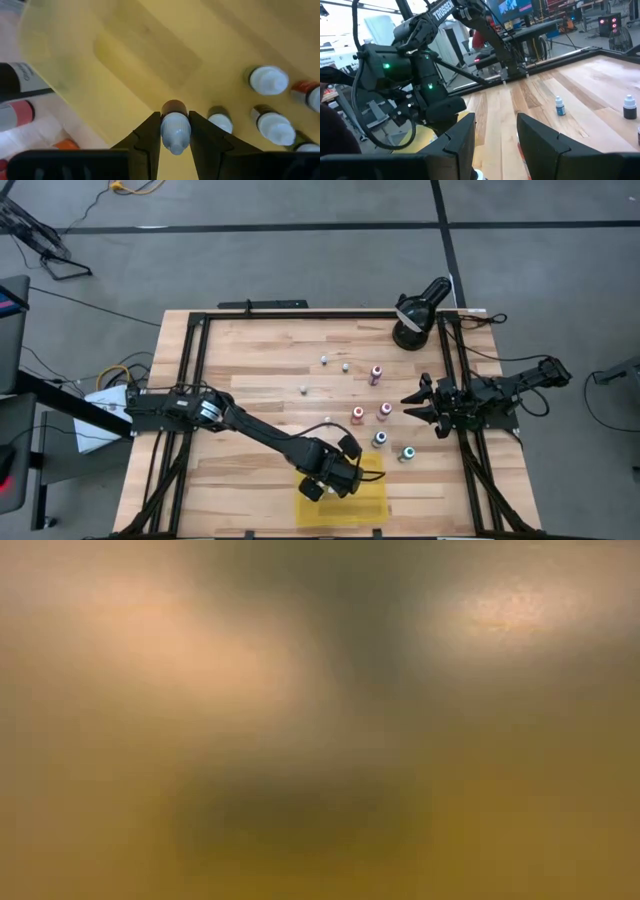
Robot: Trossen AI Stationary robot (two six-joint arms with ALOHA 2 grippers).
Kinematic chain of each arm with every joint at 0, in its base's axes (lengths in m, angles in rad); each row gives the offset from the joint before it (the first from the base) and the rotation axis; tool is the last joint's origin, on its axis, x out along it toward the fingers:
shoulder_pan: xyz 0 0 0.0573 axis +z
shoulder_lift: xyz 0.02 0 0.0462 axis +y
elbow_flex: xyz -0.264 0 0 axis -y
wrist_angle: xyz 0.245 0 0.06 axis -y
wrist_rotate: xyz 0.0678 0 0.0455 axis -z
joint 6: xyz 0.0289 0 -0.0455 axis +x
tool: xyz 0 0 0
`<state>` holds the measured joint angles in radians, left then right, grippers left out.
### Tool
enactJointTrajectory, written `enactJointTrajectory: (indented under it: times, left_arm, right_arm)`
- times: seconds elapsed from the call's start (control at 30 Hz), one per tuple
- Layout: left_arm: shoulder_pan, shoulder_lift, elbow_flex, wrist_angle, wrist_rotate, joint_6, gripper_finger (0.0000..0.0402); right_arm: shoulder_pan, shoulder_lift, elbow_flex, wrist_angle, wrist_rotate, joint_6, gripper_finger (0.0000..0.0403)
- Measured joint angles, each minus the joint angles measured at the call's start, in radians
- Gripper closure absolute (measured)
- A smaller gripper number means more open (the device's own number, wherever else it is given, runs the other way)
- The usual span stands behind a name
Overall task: Pick & Place food coloring
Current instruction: Put the small red food coloring bottle in the yellow bin
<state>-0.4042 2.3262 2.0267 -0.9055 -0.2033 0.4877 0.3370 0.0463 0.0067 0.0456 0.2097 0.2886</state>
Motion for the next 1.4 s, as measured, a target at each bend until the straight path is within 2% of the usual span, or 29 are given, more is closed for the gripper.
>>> enactJointTrajectory:
  times: [0.37,0.53,0.77,0.87,1.0,1.1,1.27,1.4]
  left_arm:
    - [0.006,0.002,0.022,-0.043,-0.004,-0.002,0.0322]
    - [-0.003,-0.002,0.148,-0.171,0.001,-0.040,0.0322]
    - [-0.023,-0.006,0.332,-0.385,0.107,-0.166,0.0322]
    - [-0.046,-0.055,0.279,-0.391,0.132,-0.216,0.0322]
    - [-0.076,-0.152,0.161,-0.383,0.111,-0.270,0.0322]
    - [-0.092,-0.235,0.012,-0.319,0.080,-0.326,0.0322]
    - [-0.116,-0.409,-0.282,-0.108,0.075,-0.471,0.0322]
    - [-0.121,-0.470,-0.411,-0.055,0.068,-0.649,0.0322]
  right_arm:
    - [0.000,-0.001,0.000,0.000,0.000,0.000,0.0265]
    - [0.000,-0.001,0.000,0.000,0.000,0.000,0.0265]
    - [0.000,0.000,0.000,0.000,0.000,0.000,0.0265]
    - [0.000,-0.001,0.000,0.000,0.000,0.000,0.0266]
    - [0.000,0.000,0.000,0.000,0.000,0.000,0.0266]
    - [0.000,-0.001,0.000,0.000,0.000,0.000,0.0266]
    - [0.000,-0.001,0.000,0.000,0.000,0.000,0.0264]
    - [0.000,0.000,0.000,0.000,0.000,0.000,0.0265]
